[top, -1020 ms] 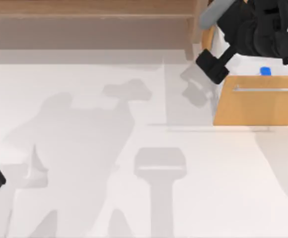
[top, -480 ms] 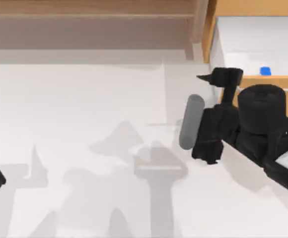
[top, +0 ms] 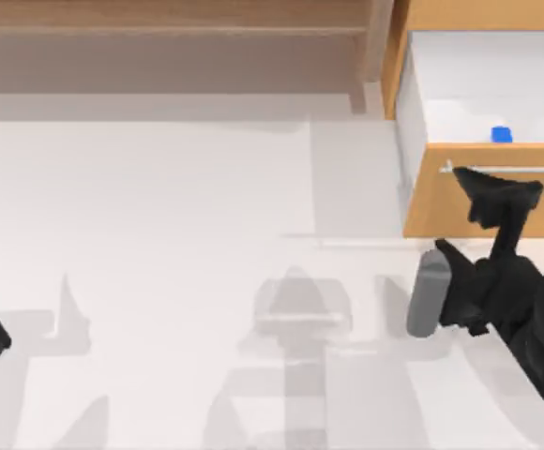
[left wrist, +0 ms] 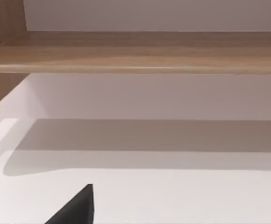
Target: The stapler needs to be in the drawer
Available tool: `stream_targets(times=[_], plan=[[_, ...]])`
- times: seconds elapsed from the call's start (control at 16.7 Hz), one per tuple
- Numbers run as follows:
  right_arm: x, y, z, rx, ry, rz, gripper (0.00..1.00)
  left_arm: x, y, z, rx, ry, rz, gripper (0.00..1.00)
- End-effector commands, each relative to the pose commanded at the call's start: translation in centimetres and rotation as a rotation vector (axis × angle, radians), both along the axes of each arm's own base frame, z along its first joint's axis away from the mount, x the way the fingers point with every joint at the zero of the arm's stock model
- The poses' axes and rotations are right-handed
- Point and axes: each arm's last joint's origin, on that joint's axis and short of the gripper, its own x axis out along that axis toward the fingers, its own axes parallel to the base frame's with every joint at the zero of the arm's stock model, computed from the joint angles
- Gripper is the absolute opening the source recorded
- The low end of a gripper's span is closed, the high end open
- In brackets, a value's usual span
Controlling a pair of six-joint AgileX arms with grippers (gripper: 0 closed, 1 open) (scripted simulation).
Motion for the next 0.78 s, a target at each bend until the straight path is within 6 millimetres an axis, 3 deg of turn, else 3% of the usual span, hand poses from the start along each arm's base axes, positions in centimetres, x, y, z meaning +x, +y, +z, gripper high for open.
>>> stream_targets(times=[0.36, 0.78], plan=[[0.3, -4.5, 0.0, -0.036, -0.152, -0.257, 1.0, 0.0, 0.0, 0.0, 0.0, 0.0, 0.0, 1.0], [0.4, -4.9, 0.0, -0.038, -0.162, -0.284, 1.0, 0.0, 0.0, 0.0, 0.0, 0.0, 0.0, 1.0]])
